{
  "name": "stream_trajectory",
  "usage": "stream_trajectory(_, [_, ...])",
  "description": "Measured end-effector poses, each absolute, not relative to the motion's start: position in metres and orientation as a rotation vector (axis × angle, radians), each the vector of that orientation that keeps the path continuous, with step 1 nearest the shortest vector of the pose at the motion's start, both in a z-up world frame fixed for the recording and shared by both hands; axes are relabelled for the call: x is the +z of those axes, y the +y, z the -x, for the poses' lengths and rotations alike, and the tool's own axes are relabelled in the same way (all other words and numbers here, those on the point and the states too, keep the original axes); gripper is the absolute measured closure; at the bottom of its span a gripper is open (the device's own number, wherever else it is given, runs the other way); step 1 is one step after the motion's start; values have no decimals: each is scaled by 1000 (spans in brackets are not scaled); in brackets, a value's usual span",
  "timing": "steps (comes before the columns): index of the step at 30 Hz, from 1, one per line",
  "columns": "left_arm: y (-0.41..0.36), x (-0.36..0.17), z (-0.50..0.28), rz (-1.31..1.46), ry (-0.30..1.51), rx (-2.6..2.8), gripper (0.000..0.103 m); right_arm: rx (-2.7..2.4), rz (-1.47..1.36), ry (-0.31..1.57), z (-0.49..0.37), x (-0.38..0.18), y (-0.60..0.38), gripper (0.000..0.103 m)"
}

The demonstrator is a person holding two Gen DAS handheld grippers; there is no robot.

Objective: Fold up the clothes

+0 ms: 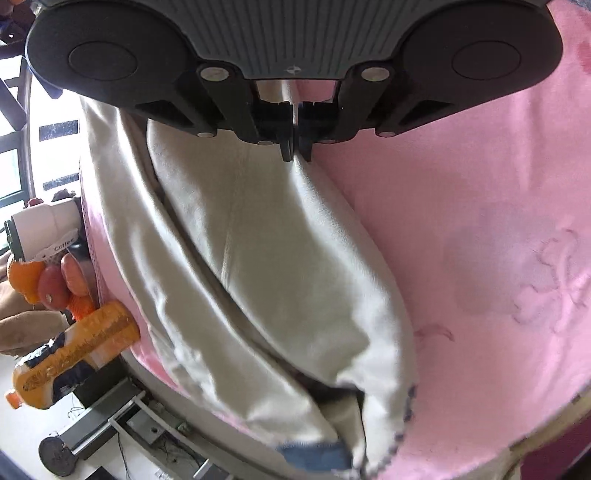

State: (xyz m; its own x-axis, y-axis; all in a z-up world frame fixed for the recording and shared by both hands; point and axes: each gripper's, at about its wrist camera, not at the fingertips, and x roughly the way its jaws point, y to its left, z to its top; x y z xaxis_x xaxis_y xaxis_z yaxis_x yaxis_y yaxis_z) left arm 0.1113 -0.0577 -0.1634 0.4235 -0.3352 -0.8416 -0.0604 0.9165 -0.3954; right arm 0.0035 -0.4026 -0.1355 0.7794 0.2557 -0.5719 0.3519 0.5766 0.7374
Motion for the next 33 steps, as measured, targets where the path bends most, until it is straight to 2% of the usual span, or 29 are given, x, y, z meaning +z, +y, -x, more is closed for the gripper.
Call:
stream_trajectory(11, [2,-74,-53,243,922,-125,103,-76,-861,802,-13,-140,-390,46])
stream_trajectory(17, [31,-118,-53,250,976,-6,103,-96,-820,873,-19,-148,-376,46])
stream_trajectory(21, [37,-134,-52,261,999,-37,103,-48,-679,834,-25,-139,-352,53])
stream_trajectory(23, [38,-134,-52,258,996,-65,103,6,-600,822,-33,-134,-333,54])
stream_trajectory(30, [40,-134,-50,208,946,-50,85,93,-382,889,-75,-137,-268,54])
stream_trajectory(33, [43,-138,-53,195,939,-38,82,70,-287,921,-88,-146,-249,63])
